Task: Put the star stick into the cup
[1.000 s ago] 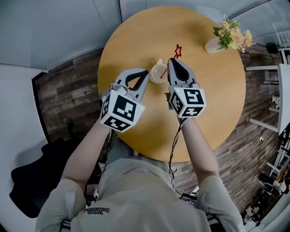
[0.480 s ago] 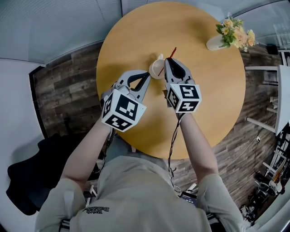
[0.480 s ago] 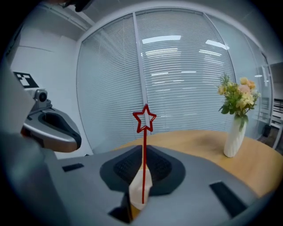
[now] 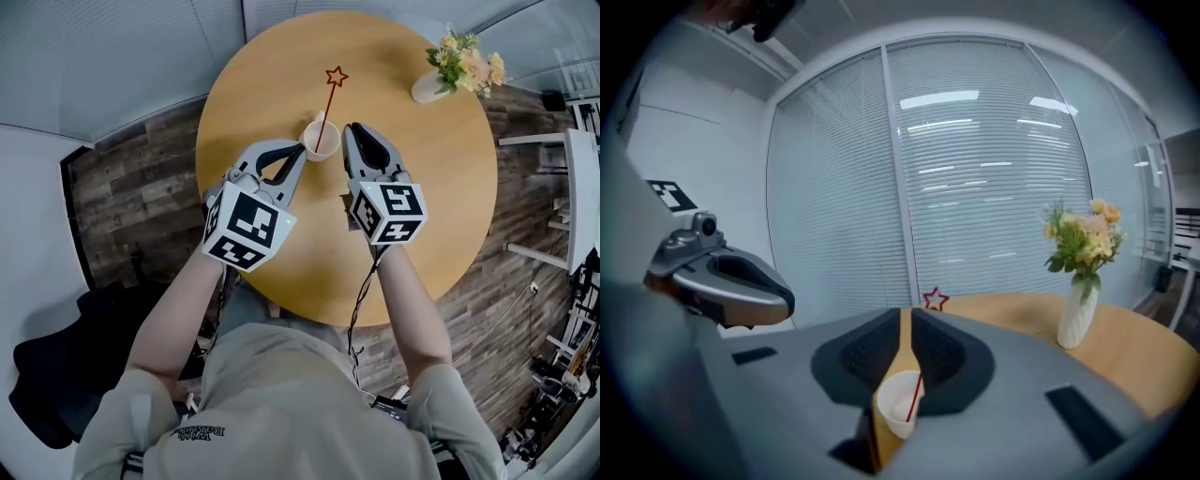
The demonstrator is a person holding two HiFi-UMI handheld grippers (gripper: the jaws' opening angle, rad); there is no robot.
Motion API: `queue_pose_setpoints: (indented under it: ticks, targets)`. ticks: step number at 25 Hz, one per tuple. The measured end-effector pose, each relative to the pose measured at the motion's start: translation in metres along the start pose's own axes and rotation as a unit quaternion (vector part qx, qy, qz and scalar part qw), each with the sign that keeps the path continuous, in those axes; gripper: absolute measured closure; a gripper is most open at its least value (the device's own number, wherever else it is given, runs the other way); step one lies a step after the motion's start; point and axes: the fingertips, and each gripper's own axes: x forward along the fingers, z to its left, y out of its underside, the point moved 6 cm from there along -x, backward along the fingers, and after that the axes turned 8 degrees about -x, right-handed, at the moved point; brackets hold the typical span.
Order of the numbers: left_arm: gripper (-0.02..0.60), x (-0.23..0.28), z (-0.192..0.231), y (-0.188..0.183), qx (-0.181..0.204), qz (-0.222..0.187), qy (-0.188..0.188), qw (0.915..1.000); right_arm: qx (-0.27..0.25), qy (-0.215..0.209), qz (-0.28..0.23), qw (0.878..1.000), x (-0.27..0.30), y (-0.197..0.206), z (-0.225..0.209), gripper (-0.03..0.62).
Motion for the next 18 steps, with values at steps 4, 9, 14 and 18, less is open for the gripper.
queue_pose_setpoints:
  ticks: [4, 9, 14, 18]
  targets:
    - [0.56, -0.019, -0.004, -0.029, 0.013, -0.028, -0.014, 0.9994, -0.004, 0.0, -0.037, 0.999, -0.029, -0.036, -0.002, 0.554]
    - [0.56, -0.043, -0.016, -0.075, 0.031, -0.071, -0.016, 0.9969, -0.02, 0.001, -0.093, 0.995, -0.072, -0.085, -0.005, 0.554]
    - [0.56, -0.083, -0.035, -0.115, 0.057, -0.117, -0.029, 0.9911, -0.054, -0.021, -0.144, 0.988, -0.12, -0.13, 0.014, 0.554]
    - [0.56, -0.112, -0.054, -0.143, 0.081, -0.145, -0.035, 0.9855, -0.055, -0.039, -0.172, 0.983, -0.16, -0.158, 0.028, 0.554]
